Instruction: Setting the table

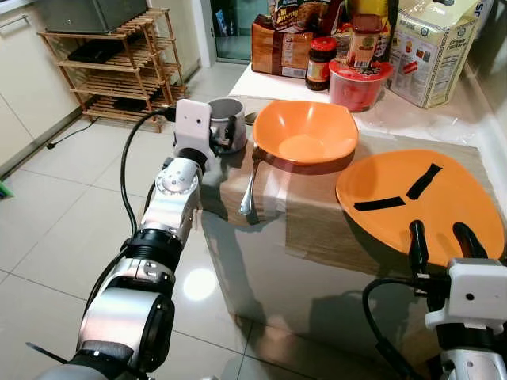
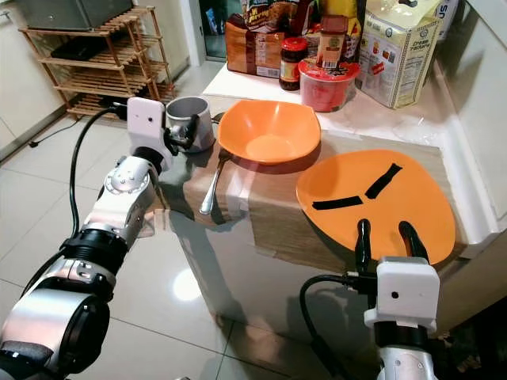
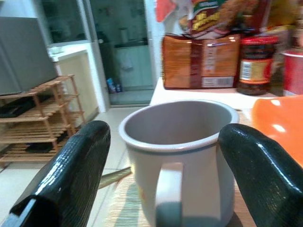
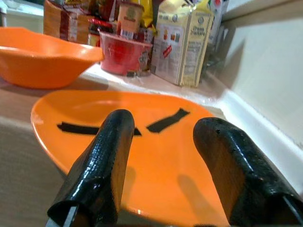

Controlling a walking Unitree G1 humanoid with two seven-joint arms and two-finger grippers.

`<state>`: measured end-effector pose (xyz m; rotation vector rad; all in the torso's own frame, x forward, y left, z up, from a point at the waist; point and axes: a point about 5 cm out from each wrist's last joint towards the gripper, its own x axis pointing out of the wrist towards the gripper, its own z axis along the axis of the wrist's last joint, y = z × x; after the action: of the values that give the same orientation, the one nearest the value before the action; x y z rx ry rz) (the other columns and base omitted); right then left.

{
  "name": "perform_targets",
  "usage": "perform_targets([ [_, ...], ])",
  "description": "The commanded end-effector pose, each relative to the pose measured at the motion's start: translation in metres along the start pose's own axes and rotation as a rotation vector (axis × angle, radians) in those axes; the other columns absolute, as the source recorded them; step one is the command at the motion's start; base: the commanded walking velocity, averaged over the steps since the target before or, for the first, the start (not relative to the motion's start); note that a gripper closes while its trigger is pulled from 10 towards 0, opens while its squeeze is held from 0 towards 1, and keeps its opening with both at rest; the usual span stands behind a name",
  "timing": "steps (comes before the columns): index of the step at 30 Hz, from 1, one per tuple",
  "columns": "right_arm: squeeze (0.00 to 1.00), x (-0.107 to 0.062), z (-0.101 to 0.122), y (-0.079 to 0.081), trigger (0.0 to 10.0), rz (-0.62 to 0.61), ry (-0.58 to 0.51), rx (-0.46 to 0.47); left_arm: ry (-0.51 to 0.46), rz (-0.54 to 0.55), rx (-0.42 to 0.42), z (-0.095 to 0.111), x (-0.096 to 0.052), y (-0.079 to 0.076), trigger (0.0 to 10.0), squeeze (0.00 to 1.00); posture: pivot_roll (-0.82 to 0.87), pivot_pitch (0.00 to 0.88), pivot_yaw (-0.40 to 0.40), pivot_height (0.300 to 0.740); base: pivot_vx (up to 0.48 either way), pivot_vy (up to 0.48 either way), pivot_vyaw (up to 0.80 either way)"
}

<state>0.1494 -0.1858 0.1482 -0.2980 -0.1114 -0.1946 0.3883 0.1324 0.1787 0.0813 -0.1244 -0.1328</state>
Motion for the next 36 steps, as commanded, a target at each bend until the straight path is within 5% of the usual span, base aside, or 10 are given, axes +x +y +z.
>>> perform_targets([
  [1, 0.00, -0.001, 0.002, 0.000, 10.0, -0.001, -0.017, 0.006, 0.012, 0.036, 0.004, -0.001, 0.000, 0.007, 10.0, 0.00, -0.14, 0.000, 0.092, 0.740, 0.000, 0.000, 0.00],
  [28, 0.00, 0.015, -0.008, 0.006, 10.0, 0.034, -0.038, 0.011, 0.091, -0.003, -0.057, -0.023, -0.019, -0.009, 10.0, 0.00, -0.09, 0.000, 0.074, 0.740, 0.000, 0.000, 0.00],
  [29, 0.00, 0.016, -0.008, 0.006, 10.0, 0.034, -0.040, 0.010, 0.083, -0.004, -0.053, -0.021, -0.018, -0.008, 6.5, 0.00, -0.09, 0.000, 0.075, 0.740, 0.000, 0.000, 0.00],
  [30, 0.00, 0.016, -0.007, 0.006, 10.0, 0.033, -0.042, 0.011, 0.079, -0.004, -0.051, -0.020, -0.017, -0.006, 1.3, 0.00, -0.09, 0.000, 0.076, 0.740, 0.000, 0.000, 0.00],
  [31, 0.00, 0.016, -0.006, 0.007, 10.0, 0.031, -0.047, 0.012, 0.073, -0.006, -0.046, -0.018, -0.014, -0.004, 0.0, 0.00, -0.10, 0.000, 0.080, 0.740, 0.000, 0.000, 0.00],
  [36, 0.00, 0.016, -0.003, 0.008, 10.0, 0.026, -0.055, 0.013, 0.071, -0.014, -0.045, -0.016, -0.012, -0.004, 0.0, 0.00, -0.10, 0.000, 0.086, 0.740, 0.000, 0.000, 0.00],
])
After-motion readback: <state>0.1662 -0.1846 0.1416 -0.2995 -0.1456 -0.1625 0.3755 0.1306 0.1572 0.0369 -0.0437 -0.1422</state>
